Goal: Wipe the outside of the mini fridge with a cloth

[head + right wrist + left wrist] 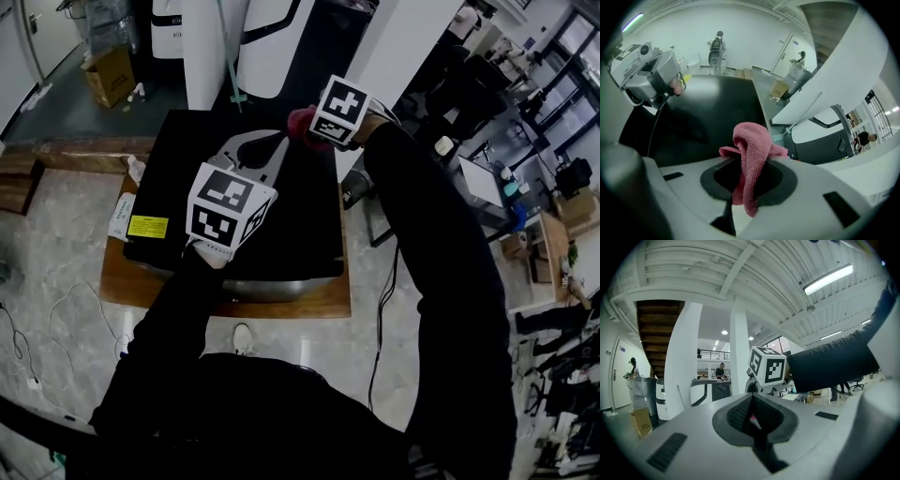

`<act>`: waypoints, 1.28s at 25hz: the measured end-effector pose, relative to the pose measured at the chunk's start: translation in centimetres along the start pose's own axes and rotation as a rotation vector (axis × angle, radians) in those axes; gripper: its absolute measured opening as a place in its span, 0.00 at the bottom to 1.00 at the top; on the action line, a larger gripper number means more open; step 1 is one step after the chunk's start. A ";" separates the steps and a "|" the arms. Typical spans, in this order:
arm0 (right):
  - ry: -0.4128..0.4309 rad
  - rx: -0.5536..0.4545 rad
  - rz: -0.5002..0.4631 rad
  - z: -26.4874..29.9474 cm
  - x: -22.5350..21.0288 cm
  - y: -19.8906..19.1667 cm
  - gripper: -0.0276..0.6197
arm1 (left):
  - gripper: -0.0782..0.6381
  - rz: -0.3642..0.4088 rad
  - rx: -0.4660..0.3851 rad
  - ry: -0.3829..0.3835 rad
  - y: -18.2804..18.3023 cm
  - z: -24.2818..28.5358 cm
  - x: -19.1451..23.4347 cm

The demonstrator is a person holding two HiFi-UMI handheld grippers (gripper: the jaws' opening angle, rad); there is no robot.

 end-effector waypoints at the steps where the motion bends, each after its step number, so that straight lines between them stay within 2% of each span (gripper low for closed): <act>1: 0.004 0.000 0.007 0.8 -0.7 0.0 0.18 | 0.11 -0.003 0.003 -0.001 -0.2 0.4 0.3; 8: 0.025 0.050 0.038 5.8 -3.1 -1.3 0.17 | 0.11 -0.012 0.025 -0.013 -1.3 1.9 1.5; 14: 0.096 0.030 0.082 5.7 -2.1 -1.7 0.16 | 0.11 -0.003 0.018 -0.003 -1.4 1.2 1.1; 21: 0.172 0.008 0.067 3.3 3.4 -1.7 0.16 | 0.11 -0.021 0.027 0.001 -1.7 -0.9 -0.8; 32: 0.234 0.003 0.017 -1.4 15.0 -2.2 0.16 | 0.11 -0.021 0.028 -0.024 -1.9 -6.3 -7.3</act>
Point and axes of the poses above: the fingertips, and each gripper's own axes: z forward along the fingers, x to its left, y out of its top, the point moved 5 cm from there along -z, backward along the fingers, and after that the axes turned 3 degrees about -y, right-handed, at the moved point
